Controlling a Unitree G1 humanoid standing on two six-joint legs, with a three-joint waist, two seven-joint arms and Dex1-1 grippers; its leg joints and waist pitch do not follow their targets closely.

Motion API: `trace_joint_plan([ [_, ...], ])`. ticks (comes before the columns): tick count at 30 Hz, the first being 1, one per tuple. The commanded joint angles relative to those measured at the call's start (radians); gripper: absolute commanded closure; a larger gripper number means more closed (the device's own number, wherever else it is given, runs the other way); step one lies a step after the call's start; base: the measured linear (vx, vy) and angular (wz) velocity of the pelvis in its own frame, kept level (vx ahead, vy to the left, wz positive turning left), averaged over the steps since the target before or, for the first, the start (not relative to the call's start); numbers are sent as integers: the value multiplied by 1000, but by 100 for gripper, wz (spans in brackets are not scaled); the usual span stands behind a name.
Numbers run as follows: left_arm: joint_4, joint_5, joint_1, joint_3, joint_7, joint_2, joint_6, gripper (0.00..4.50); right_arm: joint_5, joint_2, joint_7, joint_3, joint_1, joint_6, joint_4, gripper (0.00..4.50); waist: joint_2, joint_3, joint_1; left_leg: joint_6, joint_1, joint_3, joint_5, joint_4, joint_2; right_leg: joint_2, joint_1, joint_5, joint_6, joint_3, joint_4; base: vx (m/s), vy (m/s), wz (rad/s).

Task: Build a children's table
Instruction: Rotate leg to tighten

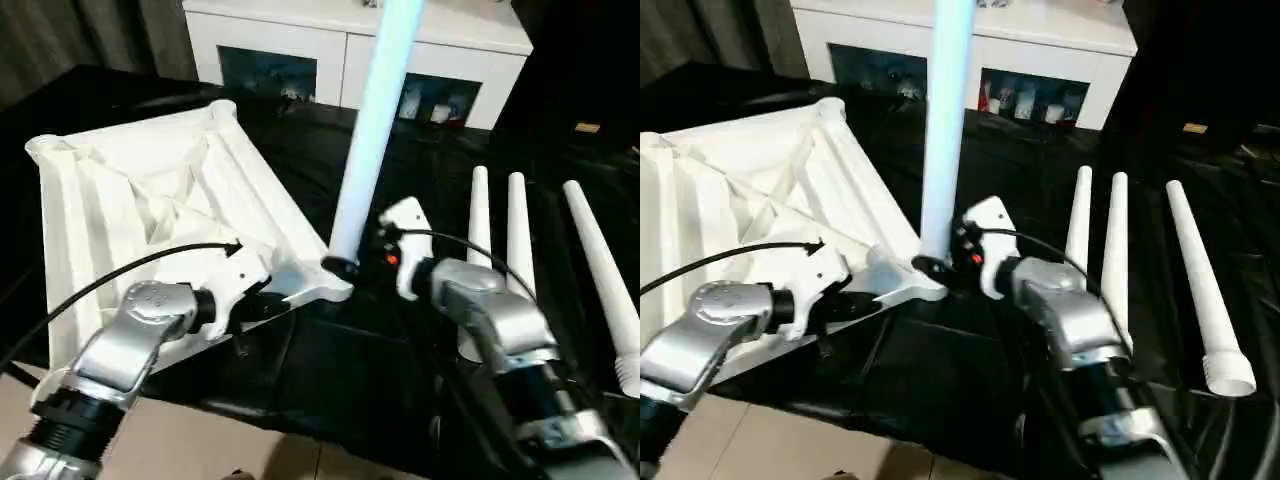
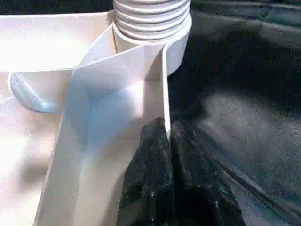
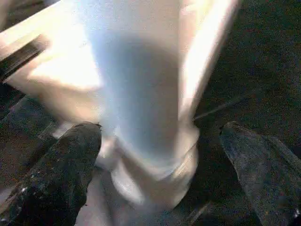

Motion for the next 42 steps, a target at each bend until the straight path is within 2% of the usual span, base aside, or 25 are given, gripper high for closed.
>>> trace_joint_plan([
  [1, -29, -38, -24, 13, -37, -3, -61, 450, 13, -30, 84, 31, 19, -18, -37, 7, 5, -74, 1, 88, 11, -15, 42, -63, 64, -79, 61, 190, -305, 43, -39, 0, 0, 0],
  [5, -14, -41, -36, 5, -57, -2, -86, 450, 1, -62, 137, 58, 40, -66, -33, 7, 3, -74, 5, 83, 11, -15, 17, -62, 66, -83, 58, 142, -309, 42, -42, 0, 0, 0],
  [6, -7, -47, -43, 1, -72, -5, -101, 450, -17, -60, 139, 66, 42, -102, -13, 7, 4, -74, 8, 81, 12, -15, 13, -62, 66, -82, 58, 133, -307, 43, -43, 0, 0, 0],
  [13, 12, -41, -67, -31, -137, -9, -158, 450, -45, -7, 87, 49, 4, -184, 61, 7, 4, -75, 11, 62, 12, -16, -9, -64, 65, -80, 56, 102, -303, 42, -43, 0, 0, 0],
  [15, 23, -34, -74, -38, -156, -10, -170, 450, -54, -10, 98, 59, 0, -211, 71, 7, 6, -76, 15, 63, 18, -13, -12, -63, 66, -78, 50, 109, -303, 42, -42, 0, 0, 0],
  [17, 28, -34, -78, -40, -164, -11, -174, 450, -54, -10, 111, 63, 1, -221, 73, 7, 8, -76, 18, 67, 19, -11, -11, -63, 66, -76, 48, 124, -305, 42, -41, 0, 0, 0],
  [20, 38, -38, -85, -43, -179, -12, -178, 450, -55, -10, 129, 67, 3, -239, 81, 7, 6, -78, 19, 70, 10, -13, 0, -62, 63, -77, 54, 150, -304, 40, -37, 0, 0, 0],
  [24, 53, -33, -92, -43, -184, -14, -187, 450, -58, -16, 158, 76, 5, -249, 89, 7, 5, -75, 17, 54, 6, -16, -43, -64, 65, -81, 57, 83, -291, 41, -43, 0, 0, 0],
  [31, 92, -19, -108, -43, -191, -13, -207, 450, -62, -38, 188, 82, 5, -271, 109, 7, 7, -76, 14, 50, 5, -17, -40, -63, 64, -79, 56, 87, -288, 40, -41, 0, 0, 0],
  [42, 118, -12, -101, -42, -206, 0, -225, 450, -54, -25, 190, 70, 13, -283, 147, 85, 9, -77, 14, 45, 5, -17, -50, -62, 65, -80, 55, 82, -293, 38, -41, 0, 0, 0],
])
